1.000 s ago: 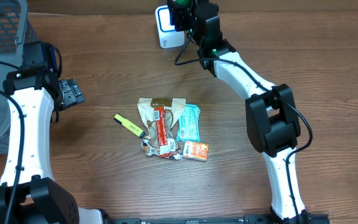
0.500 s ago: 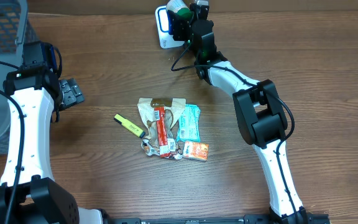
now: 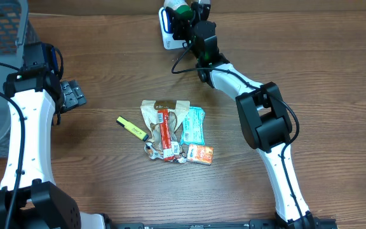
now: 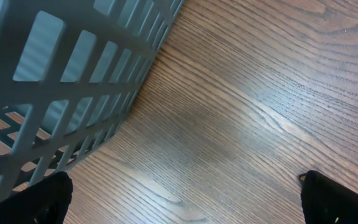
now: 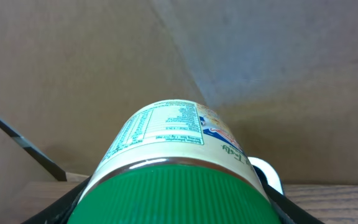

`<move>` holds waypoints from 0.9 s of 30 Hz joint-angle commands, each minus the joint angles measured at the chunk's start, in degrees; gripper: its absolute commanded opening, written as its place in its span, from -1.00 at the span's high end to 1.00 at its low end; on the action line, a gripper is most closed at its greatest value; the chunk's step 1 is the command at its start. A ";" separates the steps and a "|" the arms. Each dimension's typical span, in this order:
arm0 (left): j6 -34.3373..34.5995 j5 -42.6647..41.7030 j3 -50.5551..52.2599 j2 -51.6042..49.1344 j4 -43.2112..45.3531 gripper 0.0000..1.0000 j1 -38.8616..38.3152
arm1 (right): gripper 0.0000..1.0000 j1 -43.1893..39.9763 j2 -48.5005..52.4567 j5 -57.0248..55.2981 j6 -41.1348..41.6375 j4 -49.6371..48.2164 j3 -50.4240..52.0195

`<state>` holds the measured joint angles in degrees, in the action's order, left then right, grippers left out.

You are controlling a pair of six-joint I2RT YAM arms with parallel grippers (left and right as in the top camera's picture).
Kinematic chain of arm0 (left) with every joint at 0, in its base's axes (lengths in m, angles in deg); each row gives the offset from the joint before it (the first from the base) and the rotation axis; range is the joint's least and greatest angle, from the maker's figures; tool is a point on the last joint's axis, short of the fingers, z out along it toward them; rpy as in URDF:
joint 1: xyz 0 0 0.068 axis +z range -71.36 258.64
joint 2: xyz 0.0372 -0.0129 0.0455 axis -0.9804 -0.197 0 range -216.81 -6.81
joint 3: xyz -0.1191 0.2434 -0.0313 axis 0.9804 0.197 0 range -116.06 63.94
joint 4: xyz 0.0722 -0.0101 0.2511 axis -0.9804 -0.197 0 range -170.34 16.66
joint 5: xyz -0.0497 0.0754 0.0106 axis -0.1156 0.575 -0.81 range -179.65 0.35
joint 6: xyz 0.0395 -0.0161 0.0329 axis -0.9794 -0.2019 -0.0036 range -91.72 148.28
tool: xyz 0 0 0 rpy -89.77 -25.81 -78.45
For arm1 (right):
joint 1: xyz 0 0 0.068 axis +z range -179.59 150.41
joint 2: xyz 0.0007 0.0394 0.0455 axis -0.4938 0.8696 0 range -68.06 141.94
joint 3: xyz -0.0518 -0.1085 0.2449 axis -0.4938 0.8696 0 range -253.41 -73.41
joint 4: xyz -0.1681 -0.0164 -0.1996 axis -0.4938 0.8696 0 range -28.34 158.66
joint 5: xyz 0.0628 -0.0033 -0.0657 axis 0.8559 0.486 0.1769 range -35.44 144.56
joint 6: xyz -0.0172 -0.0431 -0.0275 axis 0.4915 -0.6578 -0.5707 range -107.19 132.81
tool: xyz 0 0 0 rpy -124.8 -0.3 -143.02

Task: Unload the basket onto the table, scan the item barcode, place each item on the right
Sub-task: 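Hold the jar label in front of the white scanner with right gripper, then carry the jar right and set it down on the table, release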

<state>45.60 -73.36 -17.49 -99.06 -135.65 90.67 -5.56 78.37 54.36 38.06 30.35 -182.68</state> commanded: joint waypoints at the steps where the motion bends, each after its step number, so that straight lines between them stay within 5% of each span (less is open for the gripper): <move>1: -1.05 0.17 -0.92 0.85 0.00 -1.00 -0.07 | 0.93 0.24 -0.50 0.28 0.28 -1.27 -1.60; 19: -1.05 0.15 -0.92 0.85 -0.02 -1.00 -0.07 | 0.93 -2.03 -5.05 8.55 0.26 -3.76 -1.60; 23: -1.05 0.15 -0.92 0.85 0.00 -1.00 -0.04 | 0.93 -2.99 -13.99 10.84 0.26 6.45 -1.60; 27: -1.05 0.15 -0.92 0.85 0.00 -1.00 -0.09 | 0.93 -4.55 -27.39 10.80 0.26 29.92 -1.60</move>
<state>45.60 -73.36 -17.49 -99.06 -135.69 90.67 -8.68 67.05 63.93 38.30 51.62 -182.60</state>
